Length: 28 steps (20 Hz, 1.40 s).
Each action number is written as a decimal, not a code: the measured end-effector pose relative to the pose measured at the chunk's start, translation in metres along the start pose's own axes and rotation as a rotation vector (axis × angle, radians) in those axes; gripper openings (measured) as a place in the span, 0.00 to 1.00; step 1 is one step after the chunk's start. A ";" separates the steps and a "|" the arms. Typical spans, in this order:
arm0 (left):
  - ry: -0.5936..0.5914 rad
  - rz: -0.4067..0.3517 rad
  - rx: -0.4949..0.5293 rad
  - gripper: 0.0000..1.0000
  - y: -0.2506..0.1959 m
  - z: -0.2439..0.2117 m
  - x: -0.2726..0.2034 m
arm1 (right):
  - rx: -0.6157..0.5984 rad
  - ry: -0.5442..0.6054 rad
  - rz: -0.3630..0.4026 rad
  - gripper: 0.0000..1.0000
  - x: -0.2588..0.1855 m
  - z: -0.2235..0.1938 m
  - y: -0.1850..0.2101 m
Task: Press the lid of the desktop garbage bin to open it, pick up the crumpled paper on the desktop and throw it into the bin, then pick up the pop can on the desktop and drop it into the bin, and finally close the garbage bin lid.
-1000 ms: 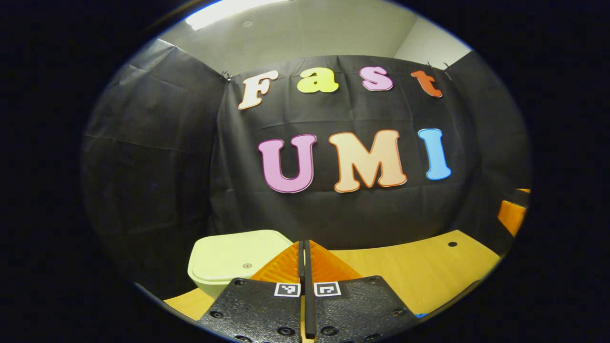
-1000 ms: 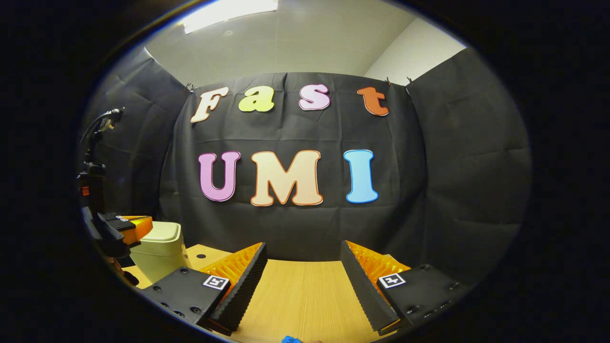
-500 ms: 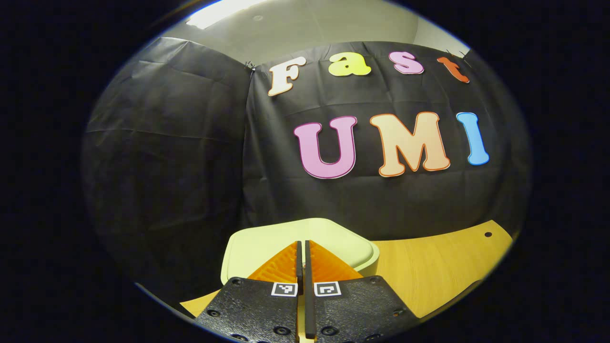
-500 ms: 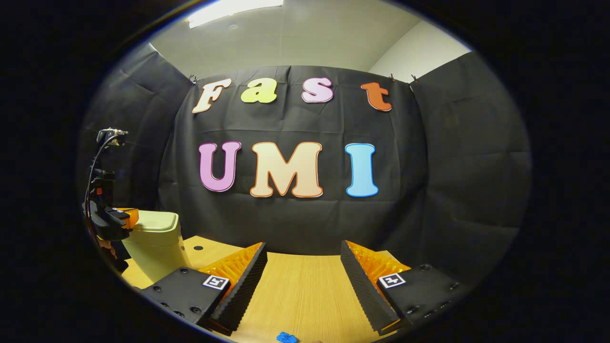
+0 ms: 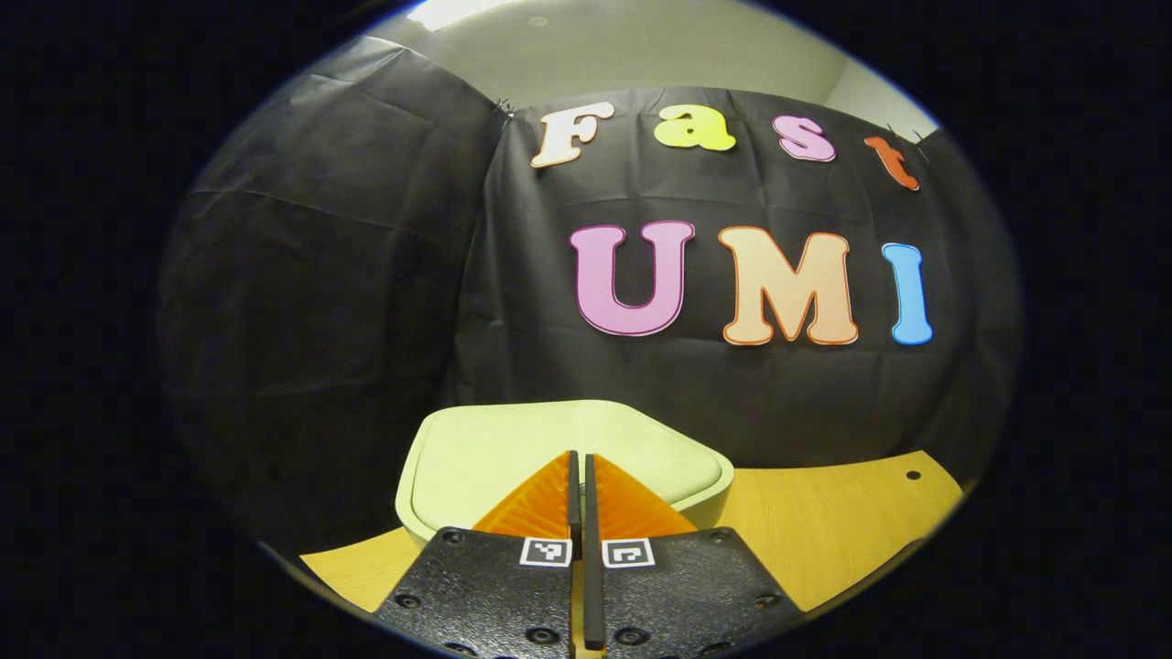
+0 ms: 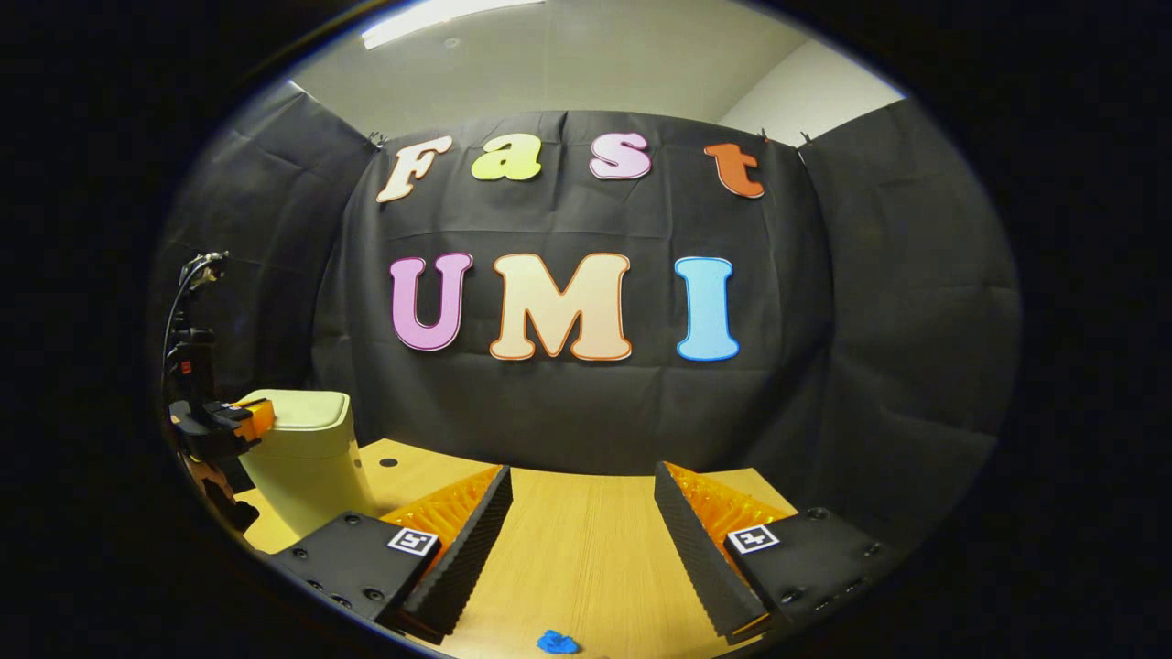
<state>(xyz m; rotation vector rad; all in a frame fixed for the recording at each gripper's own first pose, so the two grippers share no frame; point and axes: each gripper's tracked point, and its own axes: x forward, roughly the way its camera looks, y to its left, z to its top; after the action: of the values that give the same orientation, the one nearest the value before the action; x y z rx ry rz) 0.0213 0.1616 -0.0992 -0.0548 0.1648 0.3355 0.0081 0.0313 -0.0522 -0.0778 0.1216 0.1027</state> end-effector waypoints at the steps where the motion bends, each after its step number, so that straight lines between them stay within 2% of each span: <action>1: -0.045 0.012 -0.015 0.00 0.001 0.008 0.000 | 0.010 0.009 0.003 0.98 0.001 -0.003 0.000; 4: -0.020 0.027 -0.003 0.00 0.001 0.006 -0.002 | 0.014 0.025 0.001 0.98 0.005 -0.006 -0.005; 5: -0.023 0.016 -0.011 0.00 -0.002 0.007 -0.004 | 0.013 0.031 0.002 1.00 0.006 -0.008 -0.006; 7: -0.039 -0.036 -0.036 0.07 -0.013 0.019 -0.011 | 0.012 0.050 0.011 1.00 0.010 -0.015 -0.006; 8: -0.043 -0.064 -0.045 0.24 -0.021 0.019 -0.013 | 0.011 0.061 0.019 0.99 0.011 -0.018 -0.005; 12: -0.102 -0.144 -0.062 0.78 -0.037 0.040 -0.036 | 0.000 0.146 0.073 0.99 0.020 -0.045 0.006; 13: -0.116 -0.158 -0.064 0.82 -0.041 0.046 -0.042 | -0.005 0.177 0.088 1.00 0.023 -0.058 0.010; 14: -0.123 -0.172 -0.067 0.91 -0.045 0.048 -0.047 | -0.010 0.211 0.103 0.98 0.027 -0.069 0.013; 18: -0.158 -0.186 -0.064 0.94 -0.048 0.065 -0.071 | -0.047 0.384 0.150 0.99 0.035 -0.137 0.021; 21: -0.184 -0.177 -0.024 0.92 -0.044 0.073 -0.083 | -0.109 0.530 0.161 0.99 0.037 -0.196 0.020; 28: -0.159 -0.118 0.023 0.94 -0.018 0.067 -0.099 | -0.207 0.692 0.182 1.00 0.024 -0.274 0.019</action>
<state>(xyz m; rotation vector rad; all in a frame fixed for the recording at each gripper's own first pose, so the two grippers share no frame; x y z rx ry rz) -0.0548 0.1183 -0.0157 -0.0149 0.0075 0.2191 -0.0026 0.0294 -0.3282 -0.3081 0.8106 0.2677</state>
